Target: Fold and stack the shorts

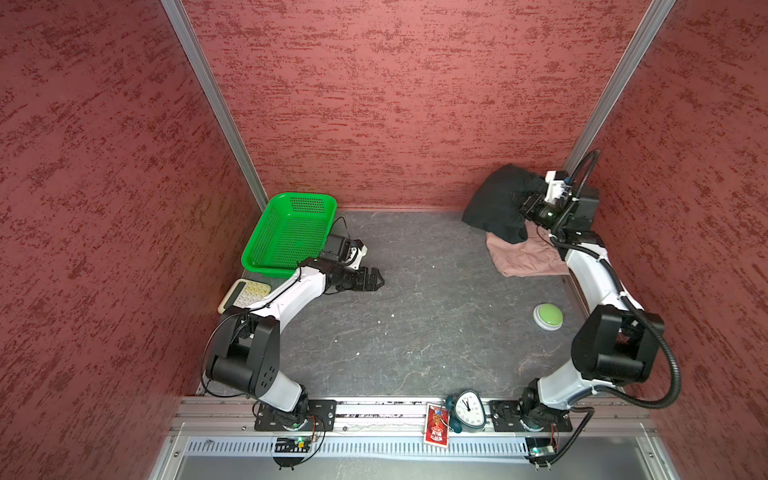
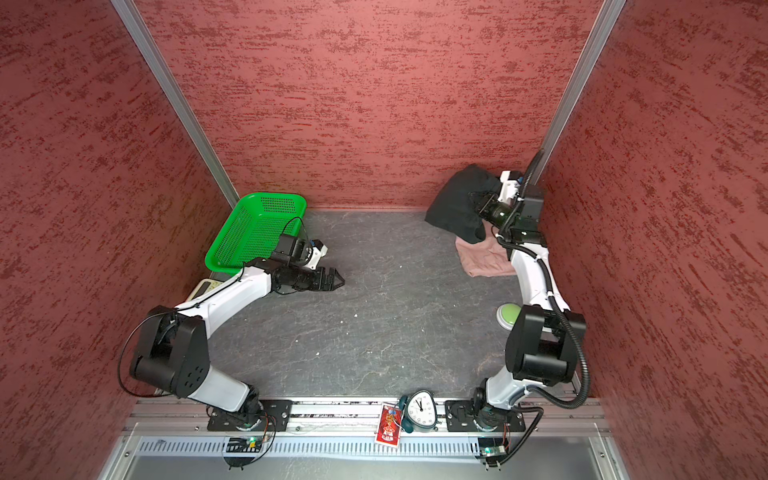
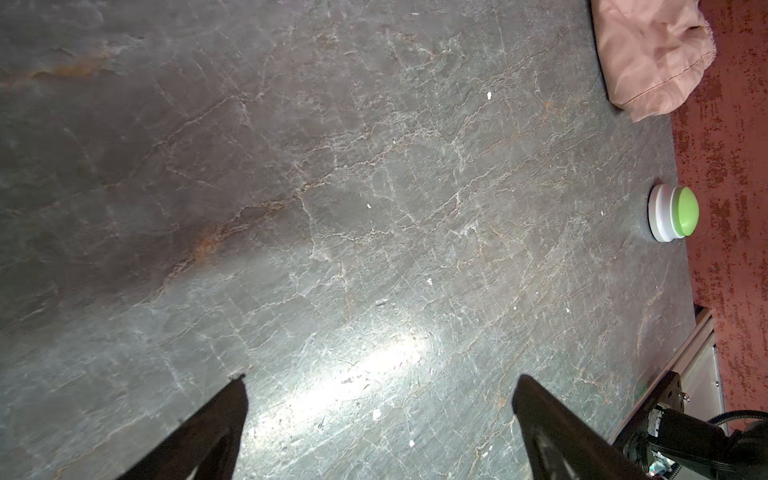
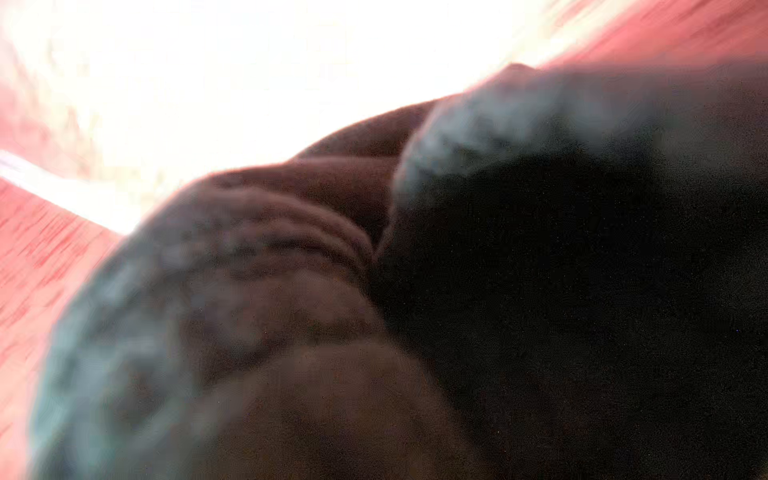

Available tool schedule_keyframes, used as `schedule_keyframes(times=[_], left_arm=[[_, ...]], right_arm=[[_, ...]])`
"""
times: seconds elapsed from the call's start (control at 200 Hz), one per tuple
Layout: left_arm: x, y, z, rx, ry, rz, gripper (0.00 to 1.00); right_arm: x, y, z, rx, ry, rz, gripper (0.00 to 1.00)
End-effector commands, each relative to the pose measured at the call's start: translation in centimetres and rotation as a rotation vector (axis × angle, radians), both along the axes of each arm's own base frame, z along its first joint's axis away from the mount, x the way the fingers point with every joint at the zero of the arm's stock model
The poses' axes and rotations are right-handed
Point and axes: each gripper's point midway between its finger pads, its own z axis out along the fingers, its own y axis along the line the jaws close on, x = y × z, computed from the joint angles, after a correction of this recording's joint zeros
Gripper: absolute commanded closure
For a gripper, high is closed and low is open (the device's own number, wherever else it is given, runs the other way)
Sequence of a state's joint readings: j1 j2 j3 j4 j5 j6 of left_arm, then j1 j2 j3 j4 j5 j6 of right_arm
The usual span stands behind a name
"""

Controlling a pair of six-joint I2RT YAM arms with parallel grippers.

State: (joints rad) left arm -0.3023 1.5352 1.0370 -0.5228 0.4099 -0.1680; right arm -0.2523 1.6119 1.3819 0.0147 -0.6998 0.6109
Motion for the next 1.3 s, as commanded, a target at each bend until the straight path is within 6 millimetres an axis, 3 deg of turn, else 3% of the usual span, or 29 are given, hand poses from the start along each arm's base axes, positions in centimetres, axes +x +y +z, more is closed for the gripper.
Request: schedule_keyframes(times=[0.0, 0.14, 0.286, 0.441, 0.611, 0.641, 0.691, 0.726, 0.817, 0.877, 1.007, 1.047, 1.152, 1.297], left_arm=[[-0.4, 0.2, 0.3, -0.001, -0.012, 0.003, 0.01], [-0.7, 0.5, 0.4, 0.01, -0.024, 0.008, 0.01], [-0.8, 0.8, 0.4, 0.01, -0.032, 0.019, 0.01], [-0.7, 0.8, 0.1, 0.01, -0.033, 0.019, 0.01], [-0.7, 0.9, 0.0, 0.01, -0.033, 0.023, 0.01], [-0.7, 0.9, 0.0, 0.01, -0.034, 0.024, 0.01], [-0.6, 1.0, -0.1, 0.013, -0.032, 0.029, 0.01], [-0.6, 1.1, -0.2, 0.019, -0.028, 0.035, 0.01], [-0.2, 1.4, -0.1, 0.023, -0.033, 0.05, 0.01], [0.1, 1.9, 0.3, 0.036, -0.053, 0.068, 0.01], [1.3, 3.2, 2.8, 0.062, -0.176, 0.14, 0.01], [1.6, 3.6, 3.7, 0.059, -0.216, 0.162, 0.01], [2.1, 4.6, 5.5, 0.056, -0.288, 0.206, 0.01], [2.3, 6.1, 6.3, 0.094, -0.328, 0.255, 0.01]], right_arm=[[1.5, -3.0, 0.2, -0.02, -0.09, -0.066, 1.0], [2.7, -5.3, -2.1, 0.021, -0.095, -0.063, 1.0], [2.1, -7.3, -5.7, 0.141, -0.098, -0.048, 1.0], [1.2, -8.7, -12.4, 0.142, -0.003, -0.088, 1.0], [-0.9, -10.7, -18.4, 0.072, 0.132, -0.203, 1.0], [-1.2, -11.0, -19.4, 0.052, 0.17, -0.227, 0.92], [-1.8, -11.8, -20.6, 0.027, 0.22, -0.279, 0.67], [-2.1, -12.4, -21.4, 0.018, 0.254, -0.319, 0.56], [-2.2, -13.8, -21.8, 0.003, 0.292, -0.377, 0.34], [-2.1, -14.8, -21.4, -0.016, 0.318, -0.413, 0.26], [-2.8, -17.2, -19.0, -0.118, 0.353, -0.534, 0.11], [-3.2, -17.6, -18.2, -0.144, 0.36, -0.561, 0.02], [-4.9, -18.5, -16.9, -0.231, 0.395, -0.621, 0.01], [-7.4, -19.5, -16.5, -0.329, 0.439, -0.701, 0.01]])
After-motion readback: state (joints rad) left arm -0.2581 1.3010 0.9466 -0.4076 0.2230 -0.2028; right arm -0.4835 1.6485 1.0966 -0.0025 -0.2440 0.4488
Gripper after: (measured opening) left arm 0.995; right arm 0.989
